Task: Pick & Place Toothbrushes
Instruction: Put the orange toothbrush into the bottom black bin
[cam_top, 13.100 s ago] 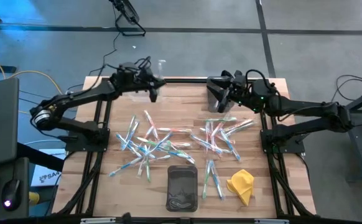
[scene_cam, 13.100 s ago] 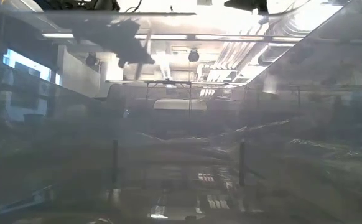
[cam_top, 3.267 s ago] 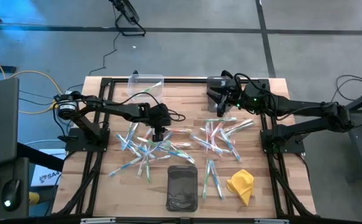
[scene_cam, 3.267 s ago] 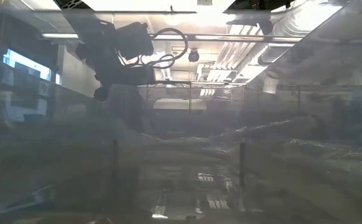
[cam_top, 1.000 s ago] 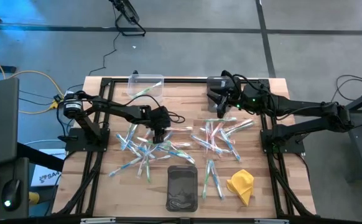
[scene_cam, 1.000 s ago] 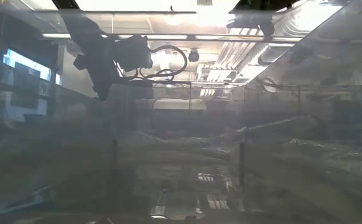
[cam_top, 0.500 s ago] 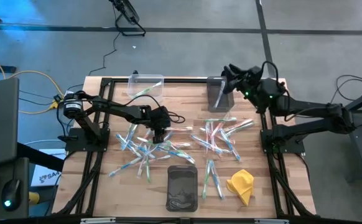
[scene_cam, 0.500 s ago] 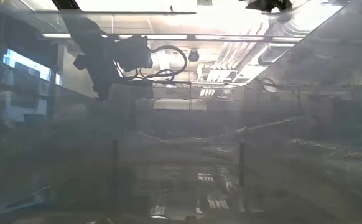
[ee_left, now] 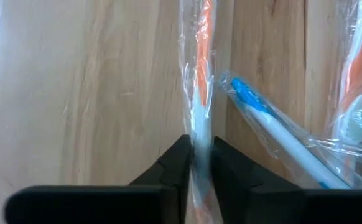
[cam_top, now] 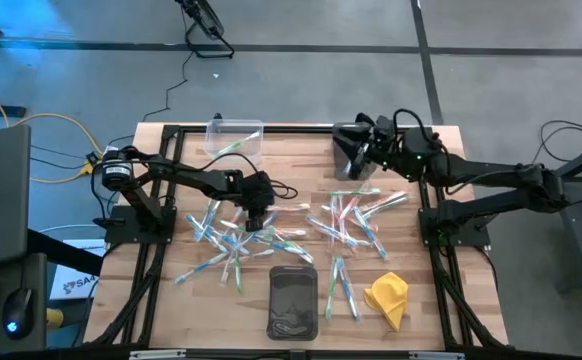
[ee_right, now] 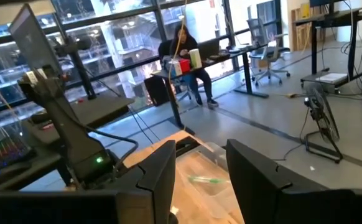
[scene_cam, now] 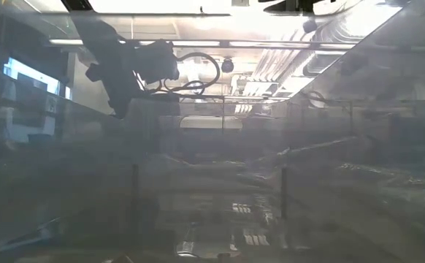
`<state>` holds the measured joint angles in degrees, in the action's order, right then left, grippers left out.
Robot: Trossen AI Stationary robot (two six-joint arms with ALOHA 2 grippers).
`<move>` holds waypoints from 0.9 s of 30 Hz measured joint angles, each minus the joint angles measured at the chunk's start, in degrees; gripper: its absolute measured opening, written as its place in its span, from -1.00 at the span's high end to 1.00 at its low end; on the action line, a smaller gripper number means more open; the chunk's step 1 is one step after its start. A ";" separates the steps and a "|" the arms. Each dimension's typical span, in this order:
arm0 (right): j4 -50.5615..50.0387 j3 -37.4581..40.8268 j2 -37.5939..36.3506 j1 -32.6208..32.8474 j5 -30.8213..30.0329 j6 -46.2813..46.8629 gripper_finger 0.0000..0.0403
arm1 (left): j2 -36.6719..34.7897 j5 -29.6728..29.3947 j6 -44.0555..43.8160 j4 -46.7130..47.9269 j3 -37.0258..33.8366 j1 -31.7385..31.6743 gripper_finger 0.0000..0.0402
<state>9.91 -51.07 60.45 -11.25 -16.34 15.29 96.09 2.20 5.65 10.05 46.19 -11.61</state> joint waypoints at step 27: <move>-0.59 0.00 -0.02 0.00 4.96 -3.54 0.32 | -20.69 6.08 -2.73 -0.51 -0.13 -13.54 0.94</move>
<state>9.32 -51.07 60.42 -11.25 -11.38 11.75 75.40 8.27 2.92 9.55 46.06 -25.14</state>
